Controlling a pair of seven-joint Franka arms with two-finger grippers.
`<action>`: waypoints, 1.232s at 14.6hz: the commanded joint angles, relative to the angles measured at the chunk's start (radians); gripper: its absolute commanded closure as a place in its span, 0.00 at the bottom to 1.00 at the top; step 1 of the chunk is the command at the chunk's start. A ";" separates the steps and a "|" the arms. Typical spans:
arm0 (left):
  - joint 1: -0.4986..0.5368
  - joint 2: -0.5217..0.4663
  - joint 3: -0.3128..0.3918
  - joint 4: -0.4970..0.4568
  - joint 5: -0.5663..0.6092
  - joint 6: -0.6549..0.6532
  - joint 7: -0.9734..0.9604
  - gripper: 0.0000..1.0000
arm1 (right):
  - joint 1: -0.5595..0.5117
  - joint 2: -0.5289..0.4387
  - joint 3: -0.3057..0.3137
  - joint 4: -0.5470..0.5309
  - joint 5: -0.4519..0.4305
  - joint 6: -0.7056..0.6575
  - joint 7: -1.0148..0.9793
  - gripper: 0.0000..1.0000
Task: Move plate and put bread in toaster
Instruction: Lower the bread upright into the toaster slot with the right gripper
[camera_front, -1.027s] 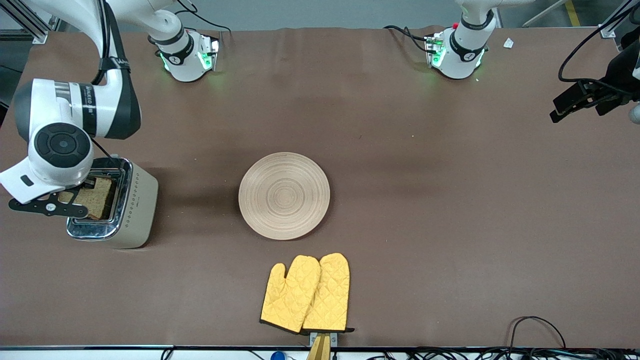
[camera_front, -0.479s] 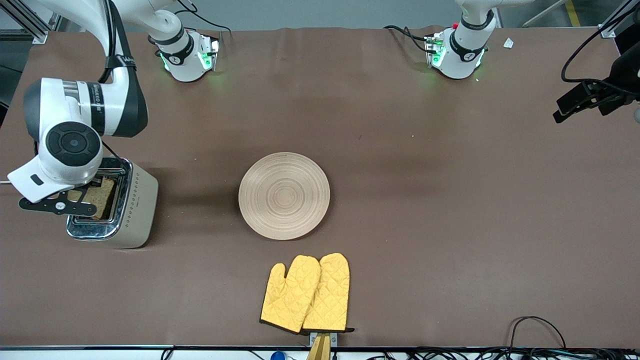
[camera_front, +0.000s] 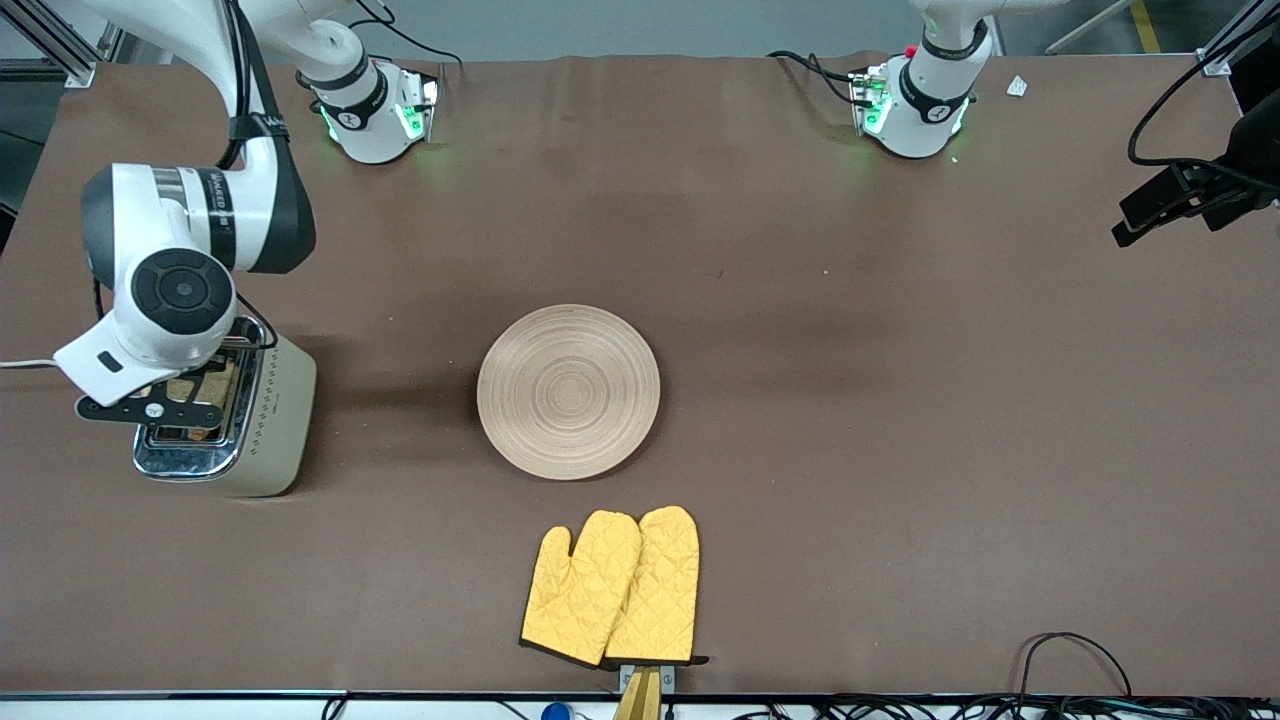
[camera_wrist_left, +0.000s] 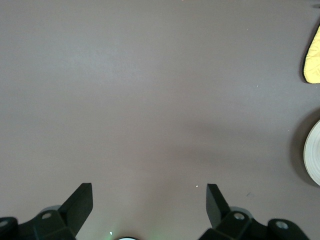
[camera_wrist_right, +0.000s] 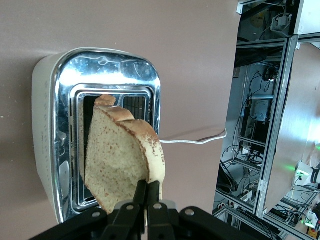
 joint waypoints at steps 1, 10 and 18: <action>0.004 -0.011 -0.001 -0.003 -0.016 0.011 0.016 0.00 | 0.012 -0.047 0.005 -0.056 -0.026 0.024 0.004 1.00; 0.004 -0.015 -0.003 -0.007 -0.016 0.010 0.014 0.00 | 0.038 -0.082 0.009 -0.088 -0.020 -0.012 0.004 1.00; 0.007 -0.020 0.000 -0.005 -0.016 0.001 0.016 0.00 | 0.041 -0.111 0.009 -0.123 -0.019 -0.028 0.001 1.00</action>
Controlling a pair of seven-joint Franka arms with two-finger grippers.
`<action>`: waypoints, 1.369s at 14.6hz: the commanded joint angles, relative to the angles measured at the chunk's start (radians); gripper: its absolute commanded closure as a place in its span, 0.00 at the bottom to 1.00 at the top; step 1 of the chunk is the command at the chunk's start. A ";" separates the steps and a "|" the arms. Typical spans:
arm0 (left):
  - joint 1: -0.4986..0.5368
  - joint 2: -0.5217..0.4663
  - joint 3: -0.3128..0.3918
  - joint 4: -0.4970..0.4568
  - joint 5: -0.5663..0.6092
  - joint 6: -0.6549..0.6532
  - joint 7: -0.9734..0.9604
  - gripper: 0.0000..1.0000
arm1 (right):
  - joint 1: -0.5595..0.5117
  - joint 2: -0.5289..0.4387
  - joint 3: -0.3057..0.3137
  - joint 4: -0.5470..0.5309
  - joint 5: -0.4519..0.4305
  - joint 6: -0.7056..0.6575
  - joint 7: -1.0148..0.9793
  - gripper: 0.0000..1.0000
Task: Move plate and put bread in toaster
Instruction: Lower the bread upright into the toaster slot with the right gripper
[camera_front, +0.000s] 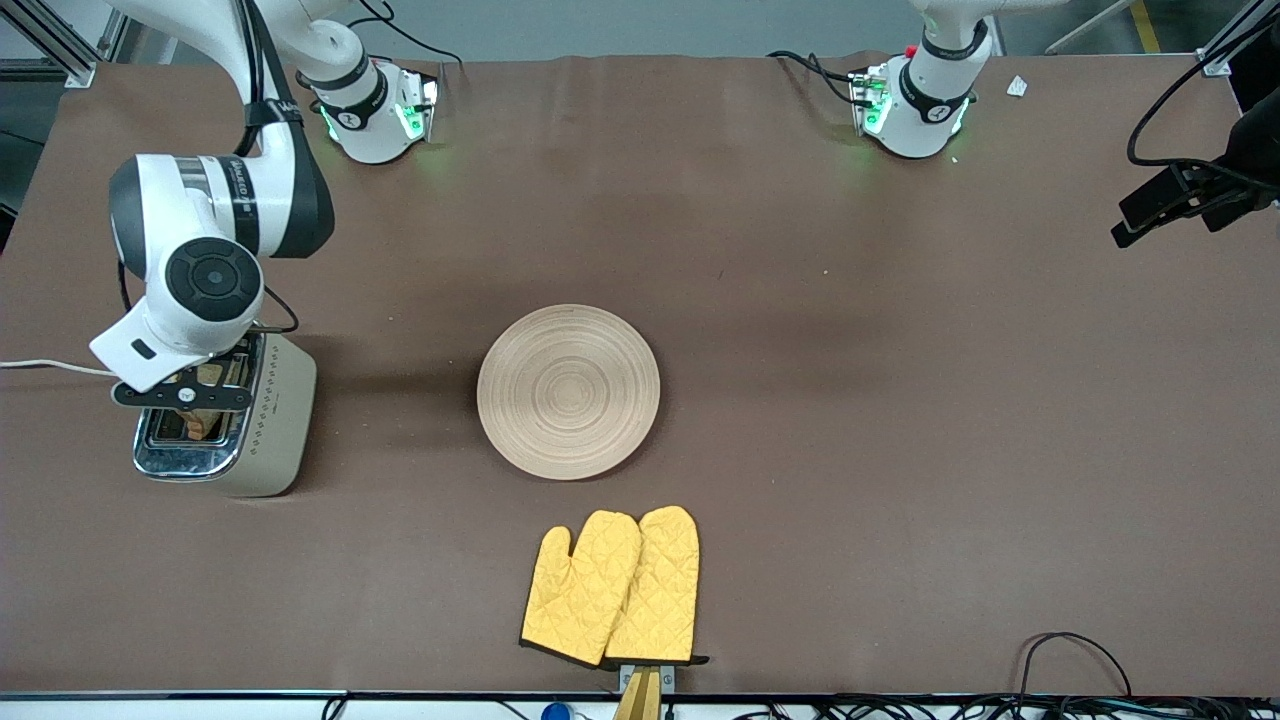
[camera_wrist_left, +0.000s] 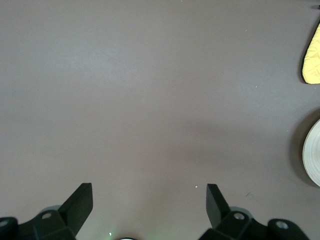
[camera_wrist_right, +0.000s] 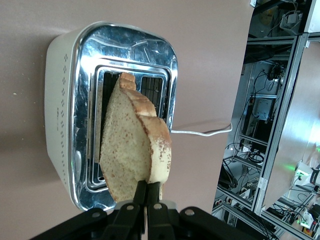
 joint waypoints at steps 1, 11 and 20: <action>0.007 -0.020 0.001 -0.005 -0.013 -0.003 0.017 0.00 | 0.014 -0.062 0.003 -0.056 -0.019 -0.010 0.002 1.00; 0.006 -0.034 -0.001 -0.013 -0.013 -0.008 0.017 0.00 | -0.024 -0.030 0.000 -0.057 -0.022 0.128 0.000 1.00; 0.006 -0.032 0.001 -0.013 -0.013 -0.012 0.017 0.00 | -0.079 0.059 0.001 -0.054 -0.019 0.270 0.005 0.99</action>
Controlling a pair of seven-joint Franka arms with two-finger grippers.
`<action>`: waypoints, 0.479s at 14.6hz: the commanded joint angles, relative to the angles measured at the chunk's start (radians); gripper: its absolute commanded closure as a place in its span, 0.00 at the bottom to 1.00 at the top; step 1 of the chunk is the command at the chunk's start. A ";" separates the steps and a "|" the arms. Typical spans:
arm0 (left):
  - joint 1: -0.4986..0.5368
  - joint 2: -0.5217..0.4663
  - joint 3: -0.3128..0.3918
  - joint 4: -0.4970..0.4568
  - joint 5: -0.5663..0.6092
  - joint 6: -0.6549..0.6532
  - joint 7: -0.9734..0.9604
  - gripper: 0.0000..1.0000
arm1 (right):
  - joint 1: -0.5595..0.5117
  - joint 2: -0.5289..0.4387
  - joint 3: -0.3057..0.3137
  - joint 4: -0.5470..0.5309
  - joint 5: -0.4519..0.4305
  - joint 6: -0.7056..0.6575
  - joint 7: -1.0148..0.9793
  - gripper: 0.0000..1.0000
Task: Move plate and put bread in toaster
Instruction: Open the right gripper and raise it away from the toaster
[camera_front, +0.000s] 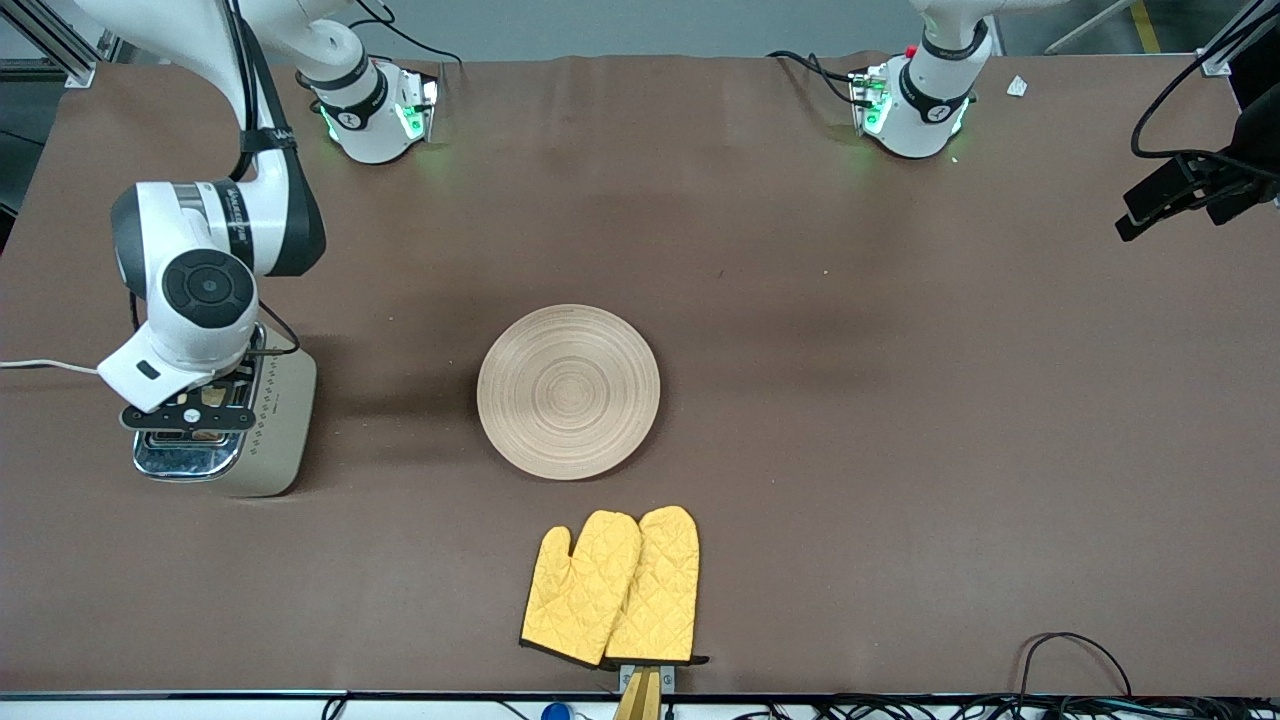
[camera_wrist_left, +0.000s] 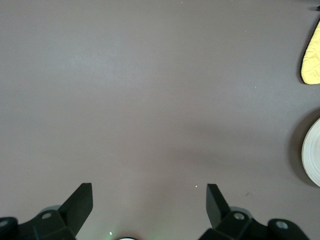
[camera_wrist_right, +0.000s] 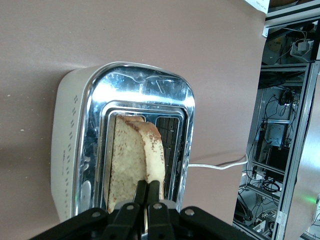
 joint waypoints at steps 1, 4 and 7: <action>0.005 -0.018 0.001 -0.012 -0.013 -0.007 0.017 0.00 | -0.033 0.013 0.008 0.002 -0.014 0.030 0.012 0.88; 0.005 -0.015 0.001 -0.011 -0.013 -0.006 0.016 0.00 | -0.036 0.024 0.008 0.025 0.015 0.026 0.018 0.01; 0.005 -0.017 -0.001 -0.012 -0.013 -0.007 0.017 0.00 | -0.037 0.015 0.005 0.058 0.185 -0.011 0.007 0.00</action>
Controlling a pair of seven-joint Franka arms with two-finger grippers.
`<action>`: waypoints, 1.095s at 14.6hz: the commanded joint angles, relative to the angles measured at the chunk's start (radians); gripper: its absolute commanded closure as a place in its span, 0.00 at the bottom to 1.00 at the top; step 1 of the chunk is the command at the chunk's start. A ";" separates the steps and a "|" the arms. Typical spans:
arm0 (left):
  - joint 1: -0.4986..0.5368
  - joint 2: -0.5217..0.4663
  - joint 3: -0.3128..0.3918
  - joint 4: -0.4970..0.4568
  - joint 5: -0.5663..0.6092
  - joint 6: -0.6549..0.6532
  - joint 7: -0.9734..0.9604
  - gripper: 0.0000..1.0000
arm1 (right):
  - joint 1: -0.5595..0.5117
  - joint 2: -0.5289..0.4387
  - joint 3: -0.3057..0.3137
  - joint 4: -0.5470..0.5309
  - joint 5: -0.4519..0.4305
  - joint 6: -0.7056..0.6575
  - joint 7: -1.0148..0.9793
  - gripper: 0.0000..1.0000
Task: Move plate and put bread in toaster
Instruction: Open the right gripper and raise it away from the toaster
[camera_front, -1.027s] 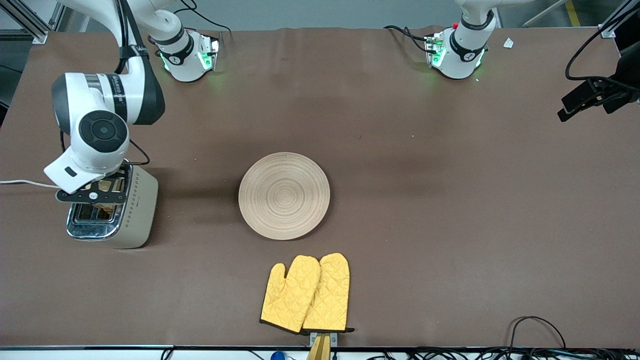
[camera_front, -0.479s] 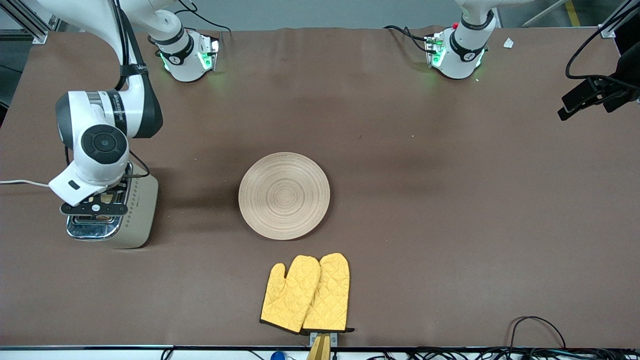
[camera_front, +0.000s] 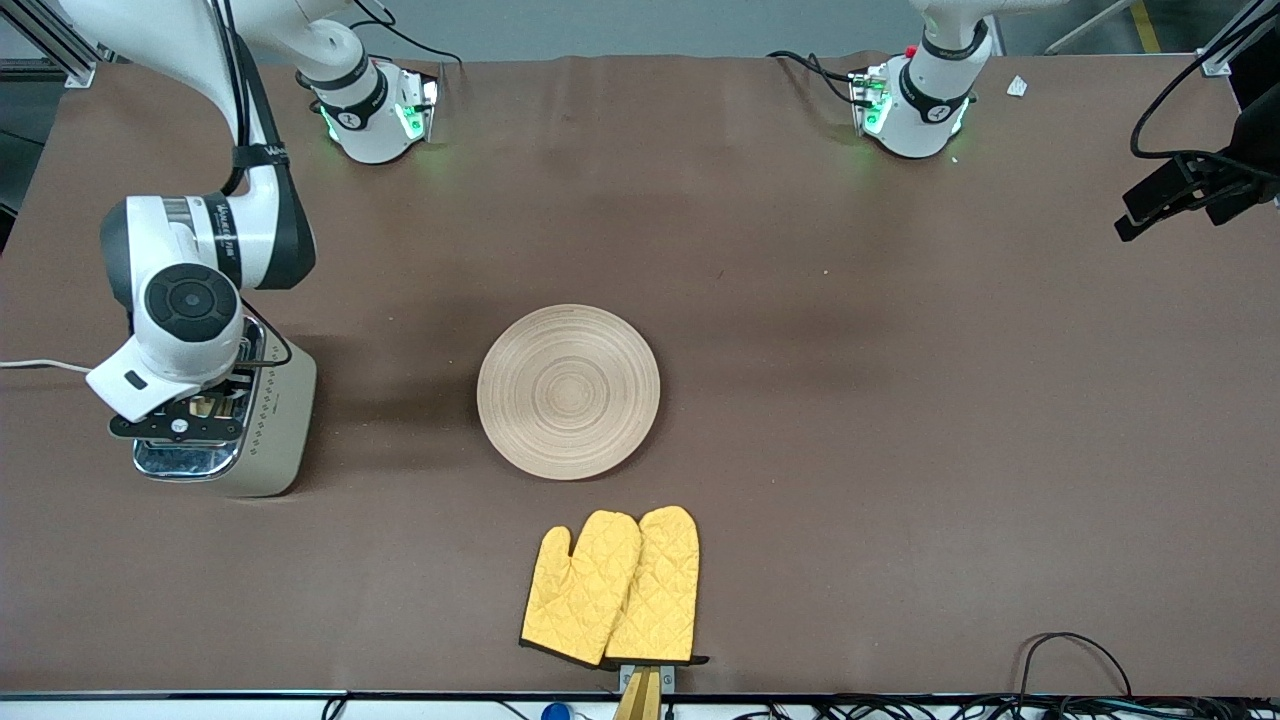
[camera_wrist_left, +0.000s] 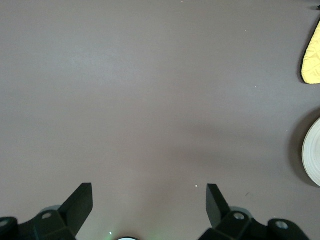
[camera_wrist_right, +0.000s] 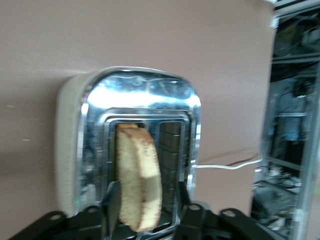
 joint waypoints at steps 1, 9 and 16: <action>0.005 -0.017 -0.001 -0.010 -0.013 -0.007 0.017 0.00 | -0.010 -0.014 0.005 0.057 0.134 -0.068 -0.003 0.00; 0.003 -0.015 -0.001 -0.009 -0.012 -0.006 0.017 0.00 | -0.013 -0.069 -0.031 0.354 0.427 -0.413 -0.096 0.00; 0.003 -0.009 -0.001 -0.007 -0.010 -0.006 0.017 0.00 | -0.013 -0.213 -0.072 0.393 0.446 -0.461 -0.175 0.00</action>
